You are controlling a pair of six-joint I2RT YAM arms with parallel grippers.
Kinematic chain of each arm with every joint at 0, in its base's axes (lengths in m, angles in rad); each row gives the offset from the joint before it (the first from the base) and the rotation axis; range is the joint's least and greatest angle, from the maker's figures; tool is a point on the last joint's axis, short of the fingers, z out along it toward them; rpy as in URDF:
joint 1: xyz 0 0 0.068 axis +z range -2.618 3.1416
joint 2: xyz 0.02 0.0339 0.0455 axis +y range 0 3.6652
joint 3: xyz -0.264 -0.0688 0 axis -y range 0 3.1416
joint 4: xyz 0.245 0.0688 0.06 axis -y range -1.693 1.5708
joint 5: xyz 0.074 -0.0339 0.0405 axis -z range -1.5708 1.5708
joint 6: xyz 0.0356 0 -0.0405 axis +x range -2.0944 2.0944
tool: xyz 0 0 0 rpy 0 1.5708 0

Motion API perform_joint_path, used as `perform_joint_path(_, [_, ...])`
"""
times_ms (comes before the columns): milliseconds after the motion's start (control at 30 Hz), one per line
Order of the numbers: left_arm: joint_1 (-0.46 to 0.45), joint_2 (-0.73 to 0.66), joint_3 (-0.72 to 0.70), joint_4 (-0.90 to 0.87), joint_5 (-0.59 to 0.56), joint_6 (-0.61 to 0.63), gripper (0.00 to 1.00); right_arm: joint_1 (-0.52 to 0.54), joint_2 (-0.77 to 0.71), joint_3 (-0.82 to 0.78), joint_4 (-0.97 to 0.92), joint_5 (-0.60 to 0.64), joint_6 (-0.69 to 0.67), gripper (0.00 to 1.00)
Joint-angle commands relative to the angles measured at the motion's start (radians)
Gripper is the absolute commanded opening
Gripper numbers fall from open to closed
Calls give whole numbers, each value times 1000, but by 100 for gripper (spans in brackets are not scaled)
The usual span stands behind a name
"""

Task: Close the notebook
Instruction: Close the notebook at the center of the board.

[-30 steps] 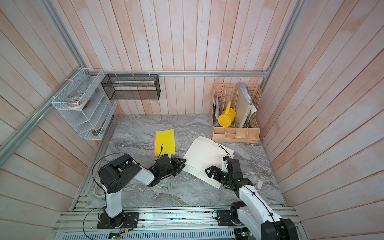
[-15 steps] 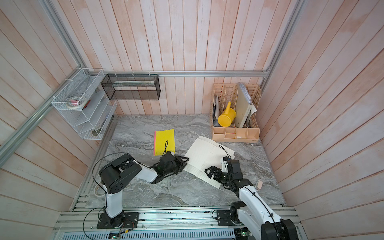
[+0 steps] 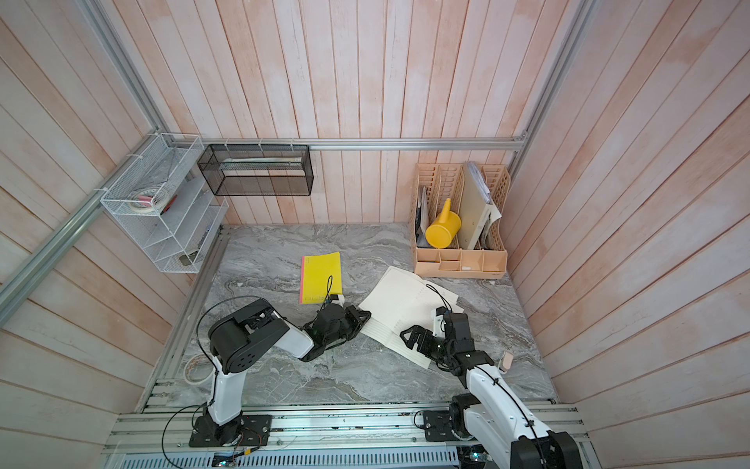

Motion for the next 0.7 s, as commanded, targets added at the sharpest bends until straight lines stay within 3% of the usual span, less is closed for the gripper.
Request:
perform_joint_path(0, [-8,-84,-33,-12,-9,120,0,-1,-4,-2,-25,8,11,98])
perform_joint_path(167, [6,-265,-136,1,-20,223,0,21,17,63,-56,56,-6,98])
perform_joint_path(333, [51,-489,-265,-119,-49,262,0,115,95,147,-31,109,13,98])
perform_joint_path(667, [84,-1057,-449,-655,-237,367,0,358,273,236,203,160,138,98])
